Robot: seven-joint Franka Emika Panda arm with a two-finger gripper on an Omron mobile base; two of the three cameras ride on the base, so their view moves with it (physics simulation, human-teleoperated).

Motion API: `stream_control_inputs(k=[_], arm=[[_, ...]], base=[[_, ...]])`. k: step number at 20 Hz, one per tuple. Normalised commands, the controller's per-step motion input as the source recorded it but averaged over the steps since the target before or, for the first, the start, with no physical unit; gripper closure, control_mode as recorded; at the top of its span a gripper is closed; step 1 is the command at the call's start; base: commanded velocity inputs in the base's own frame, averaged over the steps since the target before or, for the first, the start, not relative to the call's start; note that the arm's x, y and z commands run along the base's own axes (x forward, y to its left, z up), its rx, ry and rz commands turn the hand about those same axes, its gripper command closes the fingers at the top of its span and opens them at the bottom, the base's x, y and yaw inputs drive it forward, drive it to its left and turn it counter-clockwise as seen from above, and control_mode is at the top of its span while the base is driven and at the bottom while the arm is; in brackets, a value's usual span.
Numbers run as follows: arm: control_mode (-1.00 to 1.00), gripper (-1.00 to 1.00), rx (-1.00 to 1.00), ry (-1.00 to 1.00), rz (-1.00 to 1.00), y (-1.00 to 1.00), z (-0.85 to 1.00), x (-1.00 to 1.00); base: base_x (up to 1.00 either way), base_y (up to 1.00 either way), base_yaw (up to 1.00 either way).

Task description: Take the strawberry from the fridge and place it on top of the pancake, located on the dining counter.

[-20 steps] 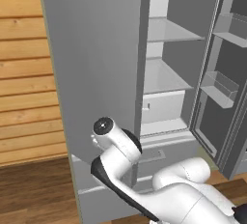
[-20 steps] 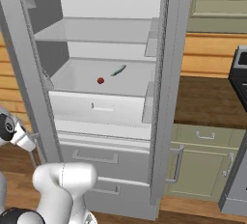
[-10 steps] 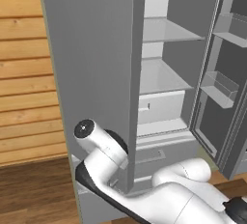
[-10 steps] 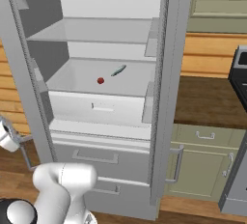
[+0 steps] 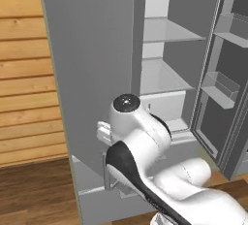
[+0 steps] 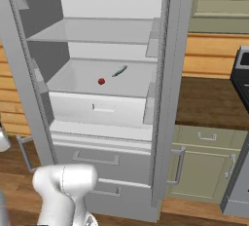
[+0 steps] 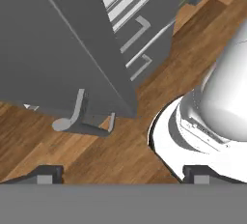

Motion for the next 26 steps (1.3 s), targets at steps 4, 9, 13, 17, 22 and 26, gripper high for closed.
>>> stream_control_inputs(k=[4, 9, 13, 17, 22, 26], arm=[[-1.00, -1.00, 0.50, 0.02, 0.22, -0.82, 0.64, -0.61], [-1.00, -1.00, 0.49, 0.20, 0.16, -0.85, 0.82, 0.07], [-1.00, -1.00, 0.54, 0.11, 0.13, -0.85, 0.66, 0.15], [-1.00, -1.00, 0.38, 0.12, 0.10, -0.25, 0.04, 0.71], [-1.00, -1.00, 0.26, -0.02, 0.01, 0.00, 0.18, 0.84], [-1.00, -1.00, 0.16, -0.11, 0.06, 0.06, 0.46, 0.72]], base=[[0.00, 0.00, 0.00], [0.00, 0.00, 0.00], [0.00, 0.00, 0.00], [0.00, 0.00, 0.00], [0.00, 0.00, 0.00], [0.00, 0.00, 0.00]])
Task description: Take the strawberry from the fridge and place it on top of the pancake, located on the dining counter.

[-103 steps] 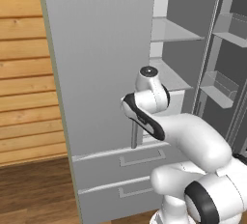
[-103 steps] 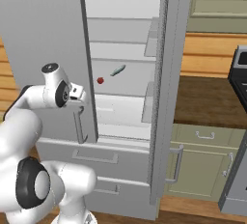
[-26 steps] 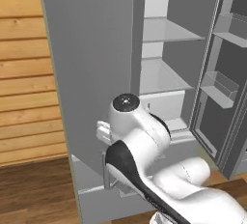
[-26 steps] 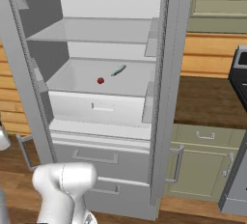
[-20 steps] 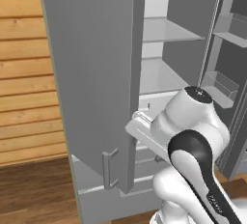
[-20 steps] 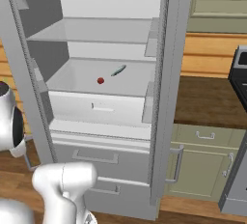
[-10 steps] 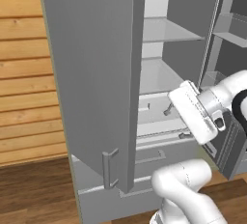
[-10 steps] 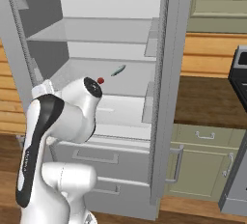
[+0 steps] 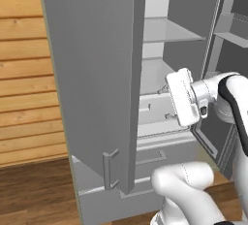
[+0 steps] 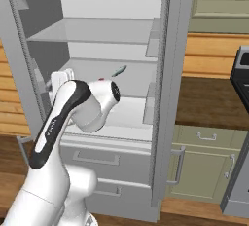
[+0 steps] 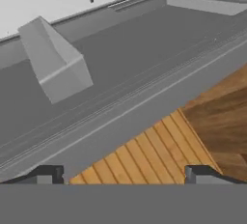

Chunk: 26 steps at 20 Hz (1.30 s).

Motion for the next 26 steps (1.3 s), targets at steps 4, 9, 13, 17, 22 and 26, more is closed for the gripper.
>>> stream_control_inputs(k=[4, 9, 13, 17, 22, 26], arm=[[-1.00, -1.00, 0.20, -0.10, 0.11, 0.29, 0.53, 0.60], [-1.00, -1.00, 0.25, -0.04, 0.11, 0.46, 0.35, 0.27], [-1.00, -1.00, 0.09, -0.02, 0.10, 0.67, 0.01, -0.08], [-1.00, -1.00, 0.00, -0.01, 0.05, 0.81, 0.00, -0.08], [-1.00, -1.00, -0.08, -0.01, 0.06, 0.91, 0.05, -0.39], [-1.00, -1.00, -0.07, -0.01, 0.02, 0.94, 0.00, -0.45]], base=[[0.00, 0.00, 0.00], [0.00, 0.00, 0.00], [0.00, 0.00, 0.00], [0.00, 0.00, 0.00], [0.00, 0.00, 0.00], [0.00, 0.00, 0.00]])
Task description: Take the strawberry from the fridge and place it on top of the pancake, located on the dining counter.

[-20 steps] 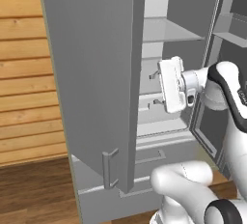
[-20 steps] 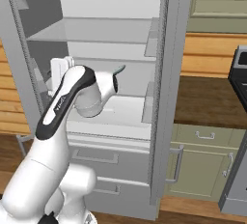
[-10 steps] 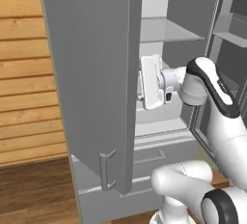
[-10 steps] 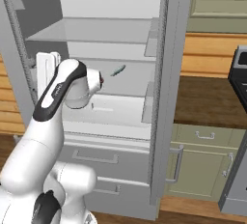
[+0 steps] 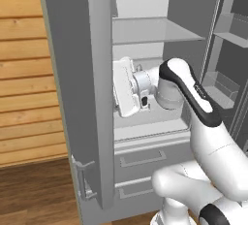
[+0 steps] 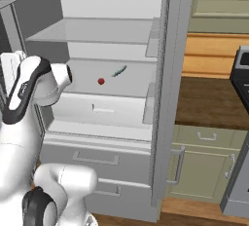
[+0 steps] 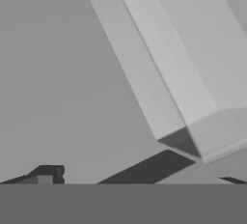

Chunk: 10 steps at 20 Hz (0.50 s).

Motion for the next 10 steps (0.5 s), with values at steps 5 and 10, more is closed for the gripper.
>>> stream_control_inputs(k=[5, 10], arm=[[-1.00, -1.00, -0.08, -0.01, 0.01, 0.65, 0.00, -0.37], [-1.00, -1.00, -0.11, 0.00, 0.00, 0.37, 0.03, -0.20]], base=[[0.00, 0.00, 0.00], [0.00, 0.00, 0.00]])
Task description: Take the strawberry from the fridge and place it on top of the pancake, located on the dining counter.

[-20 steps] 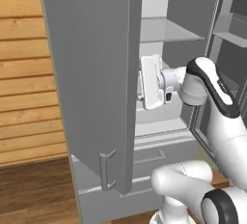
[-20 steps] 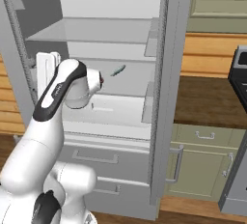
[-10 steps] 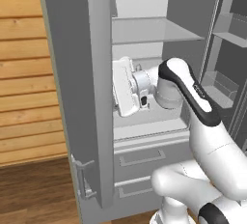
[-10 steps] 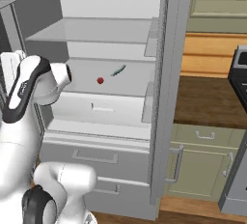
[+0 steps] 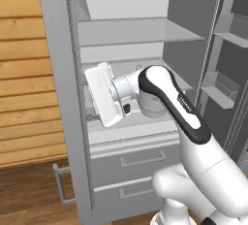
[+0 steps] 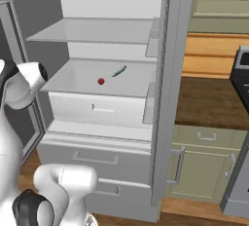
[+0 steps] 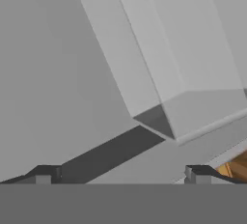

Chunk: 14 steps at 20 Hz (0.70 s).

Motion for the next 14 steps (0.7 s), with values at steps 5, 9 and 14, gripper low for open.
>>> stream_control_inputs(k=[5, 9, 14], arm=[[-1.00, -1.00, -0.05, 0.00, -0.04, -0.43, 0.17, -0.11], [-1.00, -1.00, -0.11, -0.03, -0.01, -0.97, 0.01, 0.00], [-1.00, -1.00, -0.24, -0.16, 0.00, -1.00, -0.26, 0.00]], base=[[0.00, 0.00, 0.00], [0.00, 0.00, 0.00], [0.00, 0.00, 0.00]])
